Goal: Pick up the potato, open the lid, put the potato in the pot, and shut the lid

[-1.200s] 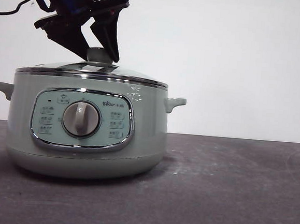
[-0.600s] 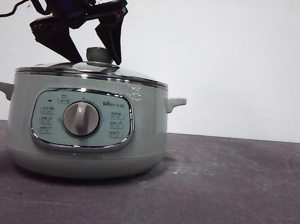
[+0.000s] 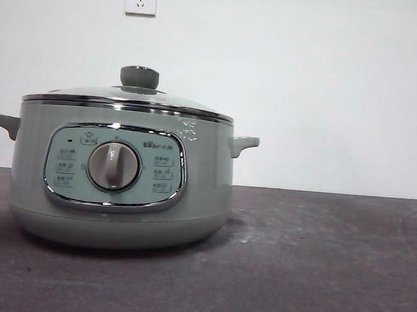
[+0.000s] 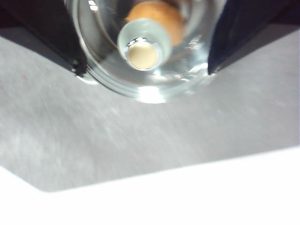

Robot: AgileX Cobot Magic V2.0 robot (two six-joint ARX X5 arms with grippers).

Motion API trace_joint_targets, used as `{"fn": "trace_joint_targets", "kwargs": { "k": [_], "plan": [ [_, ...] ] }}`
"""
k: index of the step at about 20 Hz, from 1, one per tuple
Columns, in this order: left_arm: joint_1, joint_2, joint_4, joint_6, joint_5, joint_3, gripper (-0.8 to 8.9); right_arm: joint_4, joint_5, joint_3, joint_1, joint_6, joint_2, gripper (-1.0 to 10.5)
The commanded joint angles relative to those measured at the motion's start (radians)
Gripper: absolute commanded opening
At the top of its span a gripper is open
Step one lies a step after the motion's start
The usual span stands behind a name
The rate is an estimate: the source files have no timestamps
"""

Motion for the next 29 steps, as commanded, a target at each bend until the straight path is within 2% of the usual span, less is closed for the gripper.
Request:
{"fn": "trace_joint_targets", "kwargs": {
  "k": [1, 2, 5, 8, 14, 16, 19, 29],
  "plan": [
    [0.001, -0.06, -0.053, 0.052, -0.058, -0.005, 1.35, 0.058, -0.002, -0.088, -0.001, 0.003, -0.05, -0.1],
    [0.001, -0.081, -0.079, 0.07, -0.079, -0.005, -0.24, 0.101, -0.002, -0.142, -0.001, 0.004, -0.084, -0.1],
    [0.0, -0.124, -0.144, 0.071, -0.098, -0.008, -0.08, 0.283, -0.002, -0.356, -0.001, 0.005, -0.212, -0.1],
    [0.0, -0.178, -0.091, 0.071, -0.098, -0.08, -0.09, 0.491, -0.002, -0.589, -0.001, 0.006, -0.362, -0.1],
    [0.0, -0.416, 0.11, 0.058, -0.098, -0.455, -0.08, 0.903, -0.001, -1.064, 0.006, 0.046, -0.697, -0.1],
    [0.0, -0.515, 0.147, 0.035, -0.098, -0.571, -0.08, 0.984, 0.003, -1.19, 0.011, 0.094, -0.8, -0.1],
    [0.0, -0.592, 0.159, 0.032, -0.1, -0.642, -0.08, 1.007, 0.009, -1.266, 0.012, 0.13, -0.873, -0.1],
    [0.0, -0.618, 0.132, 0.037, -0.097, -0.656, -0.03, 0.916, 0.057, -1.279, 0.011, 0.129, -0.888, 0.0]
  ]
}}
